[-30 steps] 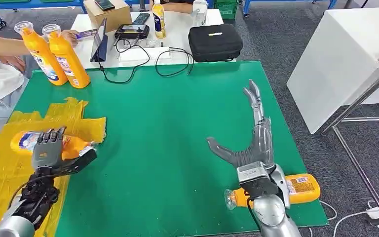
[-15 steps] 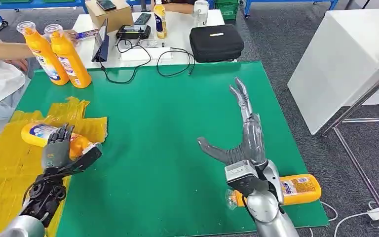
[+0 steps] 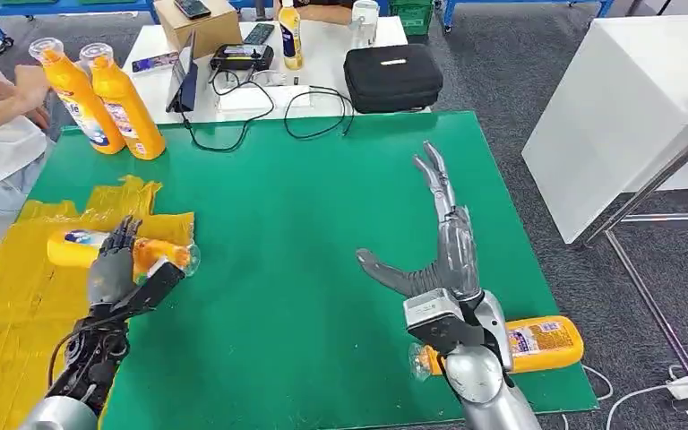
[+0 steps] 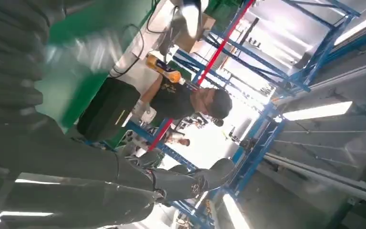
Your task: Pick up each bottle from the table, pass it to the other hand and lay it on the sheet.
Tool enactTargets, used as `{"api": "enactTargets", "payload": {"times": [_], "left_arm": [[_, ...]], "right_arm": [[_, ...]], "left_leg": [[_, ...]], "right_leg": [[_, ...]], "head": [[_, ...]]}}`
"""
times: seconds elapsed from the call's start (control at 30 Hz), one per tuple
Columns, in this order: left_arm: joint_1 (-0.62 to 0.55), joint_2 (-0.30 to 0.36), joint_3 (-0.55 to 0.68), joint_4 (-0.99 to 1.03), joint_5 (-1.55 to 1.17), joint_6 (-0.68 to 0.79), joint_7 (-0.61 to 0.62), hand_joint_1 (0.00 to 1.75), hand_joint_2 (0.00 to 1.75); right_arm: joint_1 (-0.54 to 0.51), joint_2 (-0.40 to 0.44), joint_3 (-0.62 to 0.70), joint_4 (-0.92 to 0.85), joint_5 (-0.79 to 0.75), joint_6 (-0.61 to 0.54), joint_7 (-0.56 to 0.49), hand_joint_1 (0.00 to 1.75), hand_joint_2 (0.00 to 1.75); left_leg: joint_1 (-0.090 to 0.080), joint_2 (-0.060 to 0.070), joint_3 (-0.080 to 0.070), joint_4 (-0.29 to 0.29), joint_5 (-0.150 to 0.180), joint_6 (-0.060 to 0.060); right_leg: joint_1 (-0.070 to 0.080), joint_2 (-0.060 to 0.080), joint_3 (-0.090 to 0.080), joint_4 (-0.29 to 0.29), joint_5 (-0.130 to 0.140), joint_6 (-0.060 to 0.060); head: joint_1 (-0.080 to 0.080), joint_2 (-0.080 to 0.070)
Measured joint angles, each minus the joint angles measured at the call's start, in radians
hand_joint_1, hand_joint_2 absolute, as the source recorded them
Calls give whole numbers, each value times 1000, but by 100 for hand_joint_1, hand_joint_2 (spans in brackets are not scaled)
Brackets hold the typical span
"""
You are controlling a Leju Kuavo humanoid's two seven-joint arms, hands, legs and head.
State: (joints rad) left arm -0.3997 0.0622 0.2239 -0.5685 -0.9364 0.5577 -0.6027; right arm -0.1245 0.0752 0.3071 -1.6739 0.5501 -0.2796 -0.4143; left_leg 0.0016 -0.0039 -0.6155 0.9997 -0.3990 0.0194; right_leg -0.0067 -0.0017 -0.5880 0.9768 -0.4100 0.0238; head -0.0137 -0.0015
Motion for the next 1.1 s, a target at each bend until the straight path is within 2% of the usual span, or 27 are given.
{"api": "enactTargets", "payload": {"times": [0.17, 0.33, 0.67, 1.1], "left_arm": [[64, -47, 0, -283, 159, 24, -19, 0, 175], [105, -72, 0, -492, 193, 12, -13, 0, 175], [151, -98, 0, -679, 281, -34, -41, 0, 175], [162, -107, 1, -729, 321, -58, -53, 0, 175]], "right_arm": [[6, 3, 0, 0, 7, -4, 8, 0, 175], [8, 8, 0, 0, 13, -5, 14, 0, 175], [9, 11, -2, 0, 19, -9, 23, 0, 175], [9, 13, -2, 0, 24, -9, 24, 0, 175]], "left_leg": [[0, 0, -1, 0, 0, 0], [0, 0, -1, 0, 0, 0], [0, 0, -1, 0, 0, 0], [0, 0, -1, 0, 0, 0]], "right_leg": [[0, 0, -1, 0, 0, 0], [0, 0, -1, 0, 0, 0], [1, 0, -1, 0, 0, 0], [1, 0, -1, 0, 0, 0]], "head": [[0, 0], [0, 0], [0, 0], [0, 0]]}}
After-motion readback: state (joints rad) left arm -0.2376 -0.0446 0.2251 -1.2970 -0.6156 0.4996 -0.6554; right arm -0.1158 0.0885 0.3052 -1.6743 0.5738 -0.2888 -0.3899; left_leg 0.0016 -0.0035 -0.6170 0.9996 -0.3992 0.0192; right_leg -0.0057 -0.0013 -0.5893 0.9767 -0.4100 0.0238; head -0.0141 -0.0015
